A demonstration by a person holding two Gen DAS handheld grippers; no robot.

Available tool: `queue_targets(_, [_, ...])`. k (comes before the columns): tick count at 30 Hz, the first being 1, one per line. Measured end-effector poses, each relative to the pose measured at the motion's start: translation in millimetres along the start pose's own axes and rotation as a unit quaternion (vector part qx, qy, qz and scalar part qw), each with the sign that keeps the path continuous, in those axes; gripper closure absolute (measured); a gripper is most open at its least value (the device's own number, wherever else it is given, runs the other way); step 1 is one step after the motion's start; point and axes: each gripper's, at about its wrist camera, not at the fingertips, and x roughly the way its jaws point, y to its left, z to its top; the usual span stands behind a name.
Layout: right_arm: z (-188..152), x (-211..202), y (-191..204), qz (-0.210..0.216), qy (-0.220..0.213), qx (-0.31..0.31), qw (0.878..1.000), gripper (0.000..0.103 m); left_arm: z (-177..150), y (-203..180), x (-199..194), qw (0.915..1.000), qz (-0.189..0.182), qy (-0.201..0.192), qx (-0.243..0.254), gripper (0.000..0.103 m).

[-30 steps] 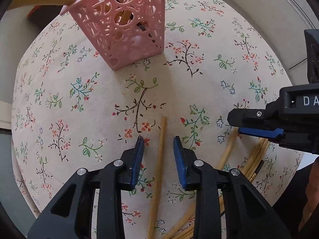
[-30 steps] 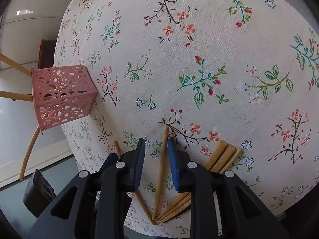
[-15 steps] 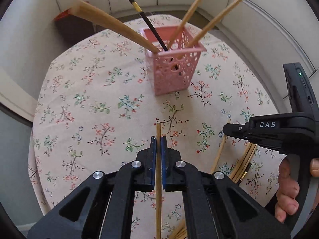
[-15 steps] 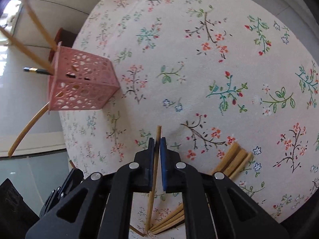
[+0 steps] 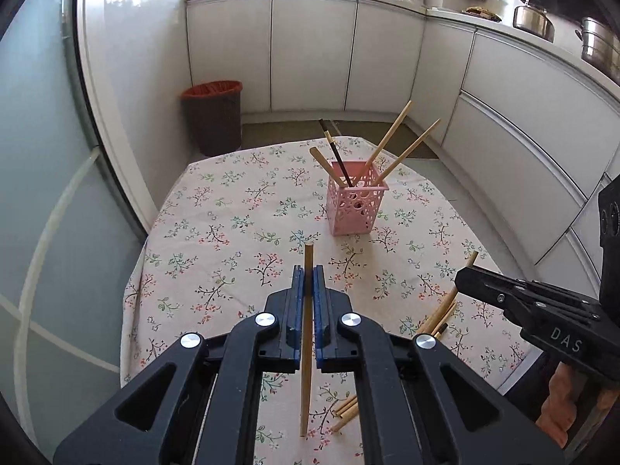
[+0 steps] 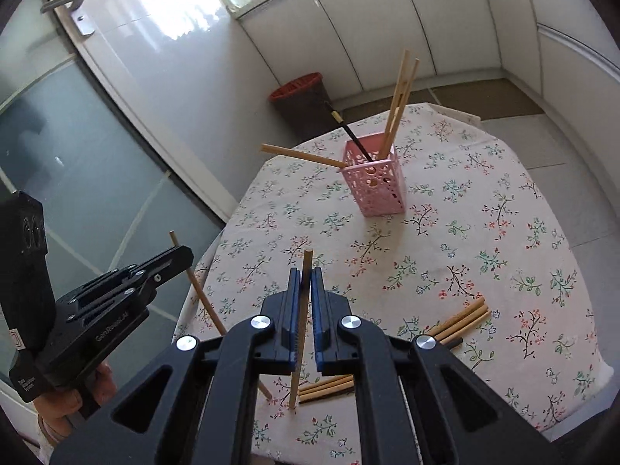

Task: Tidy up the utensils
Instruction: 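Carry both chopsticks upright over the pink cup with both grippers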

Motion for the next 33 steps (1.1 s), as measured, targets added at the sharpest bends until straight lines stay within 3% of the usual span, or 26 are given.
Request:
queue_targets(9, [19,-50,-5,0.03,-0.038,0.024,0.999,0.098,14,-16,-36,0.9996,-0.01,-0.025,0.003,0.099])
queue_targets(19, [83,-102,-21,0.005,-0.126,0.025,0.992,0.098,76,-29,-55,0.9963,-0.028,-0.081,-0.009,0.099])
queue_targets(26, [138,-119,-27,-0.008,-0.186,0.016,0.982,0.098,133,-38,-50,0.9921,-0.031,-0.119,-0.024,0.099])
queue_targets(33, [183,-101,-35,-0.027,-0.212,0.007,0.977,0.098,178,-47,-16,0.9893,-0.023,-0.141,-0.031,0.099])
